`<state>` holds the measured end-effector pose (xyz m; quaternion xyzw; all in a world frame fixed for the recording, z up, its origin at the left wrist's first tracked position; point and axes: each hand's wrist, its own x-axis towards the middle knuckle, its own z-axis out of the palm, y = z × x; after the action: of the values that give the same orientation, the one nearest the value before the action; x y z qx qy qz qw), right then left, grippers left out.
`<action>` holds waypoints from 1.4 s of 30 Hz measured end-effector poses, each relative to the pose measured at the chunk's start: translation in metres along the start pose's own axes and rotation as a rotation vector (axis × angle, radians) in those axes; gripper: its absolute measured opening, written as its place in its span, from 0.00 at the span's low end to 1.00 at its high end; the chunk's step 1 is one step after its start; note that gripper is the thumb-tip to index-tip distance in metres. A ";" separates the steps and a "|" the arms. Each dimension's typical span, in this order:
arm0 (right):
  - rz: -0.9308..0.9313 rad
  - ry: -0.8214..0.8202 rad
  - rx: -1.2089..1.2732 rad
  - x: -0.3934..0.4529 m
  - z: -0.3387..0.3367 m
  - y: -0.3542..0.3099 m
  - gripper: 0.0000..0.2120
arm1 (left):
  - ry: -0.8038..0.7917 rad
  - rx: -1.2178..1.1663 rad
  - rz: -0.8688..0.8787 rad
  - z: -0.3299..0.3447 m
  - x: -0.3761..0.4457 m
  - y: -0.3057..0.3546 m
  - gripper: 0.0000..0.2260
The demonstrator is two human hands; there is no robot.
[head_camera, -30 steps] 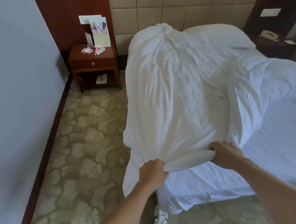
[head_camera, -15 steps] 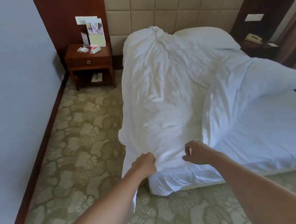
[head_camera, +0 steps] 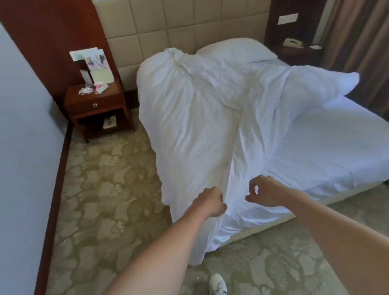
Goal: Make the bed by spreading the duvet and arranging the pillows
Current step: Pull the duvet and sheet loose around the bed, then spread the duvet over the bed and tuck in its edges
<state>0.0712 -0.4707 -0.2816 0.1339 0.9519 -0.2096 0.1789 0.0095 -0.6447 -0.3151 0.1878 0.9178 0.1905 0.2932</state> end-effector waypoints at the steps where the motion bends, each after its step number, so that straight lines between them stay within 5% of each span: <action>1: 0.010 0.015 0.015 0.002 -0.007 0.007 0.11 | -0.002 0.009 0.014 -0.001 0.007 0.011 0.03; 16: 0.035 0.020 0.032 0.150 -0.118 0.064 0.09 | 0.047 0.038 0.053 -0.061 0.181 0.101 0.10; 24: 0.028 0.016 0.064 0.230 -0.168 0.080 0.12 | 0.041 -0.012 0.056 -0.102 0.264 0.136 0.03; 27: 0.033 0.009 0.078 0.244 -0.182 0.093 0.13 | 0.012 -0.002 0.042 -0.101 0.284 0.149 0.11; 33: 0.099 0.029 0.108 0.257 -0.203 0.148 0.13 | -0.052 0.022 0.072 -0.084 0.324 0.192 0.14; 37: 0.135 0.057 0.137 0.256 -0.220 0.193 0.12 | -0.083 0.062 0.140 -0.070 0.345 0.238 0.03; 42: 0.182 0.050 0.124 0.251 -0.253 0.269 0.11 | -0.120 0.081 0.158 -0.042 0.366 0.314 0.05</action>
<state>-0.1378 -0.0766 -0.2609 0.2359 0.9251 -0.2475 0.1650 -0.2203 -0.2182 -0.3095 0.2824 0.8878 0.1644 0.3240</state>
